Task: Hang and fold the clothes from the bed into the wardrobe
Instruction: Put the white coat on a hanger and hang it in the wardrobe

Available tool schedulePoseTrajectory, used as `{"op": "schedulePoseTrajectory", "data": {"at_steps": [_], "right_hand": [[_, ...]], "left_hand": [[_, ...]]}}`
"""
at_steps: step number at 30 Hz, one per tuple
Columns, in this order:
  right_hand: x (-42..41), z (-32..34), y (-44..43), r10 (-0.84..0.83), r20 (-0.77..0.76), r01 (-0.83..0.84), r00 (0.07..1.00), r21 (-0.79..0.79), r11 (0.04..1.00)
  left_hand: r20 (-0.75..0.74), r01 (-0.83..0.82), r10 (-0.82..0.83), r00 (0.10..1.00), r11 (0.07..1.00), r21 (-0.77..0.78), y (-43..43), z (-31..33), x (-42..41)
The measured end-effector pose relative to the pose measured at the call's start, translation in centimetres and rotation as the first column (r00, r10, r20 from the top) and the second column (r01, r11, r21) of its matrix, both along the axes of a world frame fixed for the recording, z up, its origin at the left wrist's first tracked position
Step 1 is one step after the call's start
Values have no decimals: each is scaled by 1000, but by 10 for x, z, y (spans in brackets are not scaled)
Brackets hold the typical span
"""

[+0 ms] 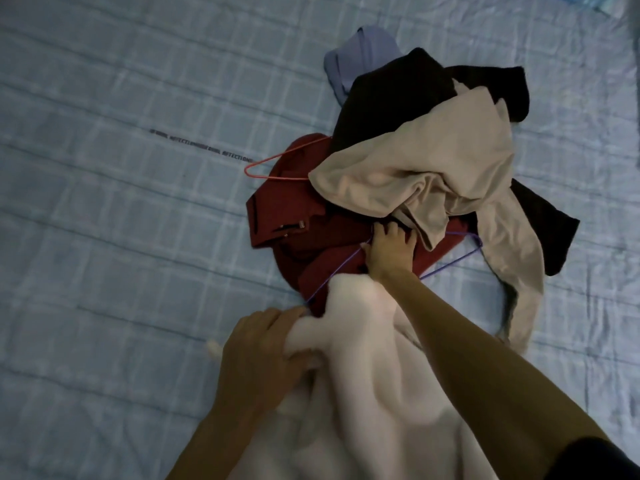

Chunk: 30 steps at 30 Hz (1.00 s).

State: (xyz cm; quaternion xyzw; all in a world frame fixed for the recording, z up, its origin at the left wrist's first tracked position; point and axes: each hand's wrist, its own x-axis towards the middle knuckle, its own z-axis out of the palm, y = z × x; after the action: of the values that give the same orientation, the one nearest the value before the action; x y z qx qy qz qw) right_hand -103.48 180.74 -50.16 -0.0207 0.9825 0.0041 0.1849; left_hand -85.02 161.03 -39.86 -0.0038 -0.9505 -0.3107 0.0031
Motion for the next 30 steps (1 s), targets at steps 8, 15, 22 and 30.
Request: {"op": "schedulePoseTrajectory", "data": {"at_steps": [8,15,22,30], "right_hand": [[15,47,-3,226,12,-225,974,-83,971],[59,127,23,185,-161,-229,969,-317,921],[107,237,52,-64,-434,-181,898,-499,848],[195,344,98,-382,-436,-65,815,-724,687]], "left_hand": [[88,-19,9,996,994,111,7,17,0],[91,6,-5,996,1000,-13,19,66,19],[-4,36,-37,999,985,-171,48,143,41],[-114,-46,5,993,933,-356,80,255,52]]}}
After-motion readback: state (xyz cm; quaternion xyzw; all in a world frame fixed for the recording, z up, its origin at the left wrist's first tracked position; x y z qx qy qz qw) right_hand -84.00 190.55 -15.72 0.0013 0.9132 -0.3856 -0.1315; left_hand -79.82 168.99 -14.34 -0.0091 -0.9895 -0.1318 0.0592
